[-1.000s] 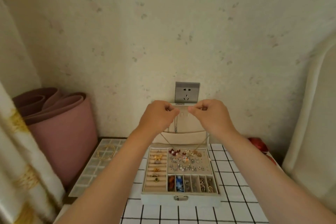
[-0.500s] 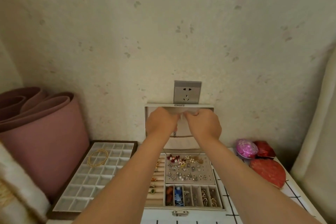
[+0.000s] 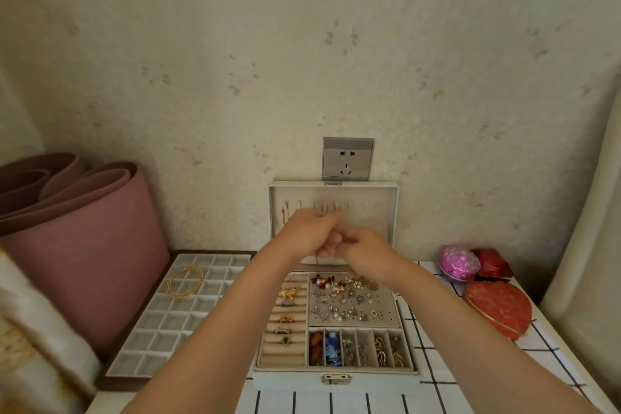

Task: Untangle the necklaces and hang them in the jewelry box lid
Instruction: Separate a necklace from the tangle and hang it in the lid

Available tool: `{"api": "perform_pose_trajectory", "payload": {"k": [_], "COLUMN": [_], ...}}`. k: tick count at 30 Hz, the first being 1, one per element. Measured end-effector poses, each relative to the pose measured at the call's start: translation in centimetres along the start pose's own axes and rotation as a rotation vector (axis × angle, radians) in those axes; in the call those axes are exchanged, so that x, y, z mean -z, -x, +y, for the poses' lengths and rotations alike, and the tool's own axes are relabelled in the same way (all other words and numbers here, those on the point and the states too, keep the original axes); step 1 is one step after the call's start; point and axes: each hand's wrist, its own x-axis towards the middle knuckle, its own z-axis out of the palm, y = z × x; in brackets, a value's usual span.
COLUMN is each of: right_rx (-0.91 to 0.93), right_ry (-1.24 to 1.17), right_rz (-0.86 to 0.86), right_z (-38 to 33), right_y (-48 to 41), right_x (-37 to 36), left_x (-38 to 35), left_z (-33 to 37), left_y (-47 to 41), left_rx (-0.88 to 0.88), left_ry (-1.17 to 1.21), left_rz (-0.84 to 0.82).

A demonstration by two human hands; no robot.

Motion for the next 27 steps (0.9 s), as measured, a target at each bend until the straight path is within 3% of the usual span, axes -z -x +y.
{"api": "perform_pose_trajectory", "payload": {"k": [3,9,15,20,27], "right_rx": [-0.028,-0.016,0.037,0.062,0.026], "right_ry": [-0.189,-0.143,-0.024,-0.069,0.061], "right_rz": [-0.127,-0.197,-0.073,-0.034,-0.042], "right_z": [-0.8,-2.0,-4.6,-6.2,-5.4], "right_y": [1.0,1.5,1.8,2.0,2.2], "right_x": [-0.1,0.7,1.8,2.2,2.9], "left_x": [0.2,0.9,1.1,-0.4,0.0], "left_z": [0.9,1.7,-0.6,-2.0,-2.2], "left_y": [0.8,1.2,2.5,3.1,2.3], "left_rx": [0.004,-0.025,-0.063,-0.097,-0.128], "left_ry": [0.059,0.079,-0.227,-0.136,-0.053], "left_rz": [-0.028,-0.065,-0.076,-0.222,-0.115]}}
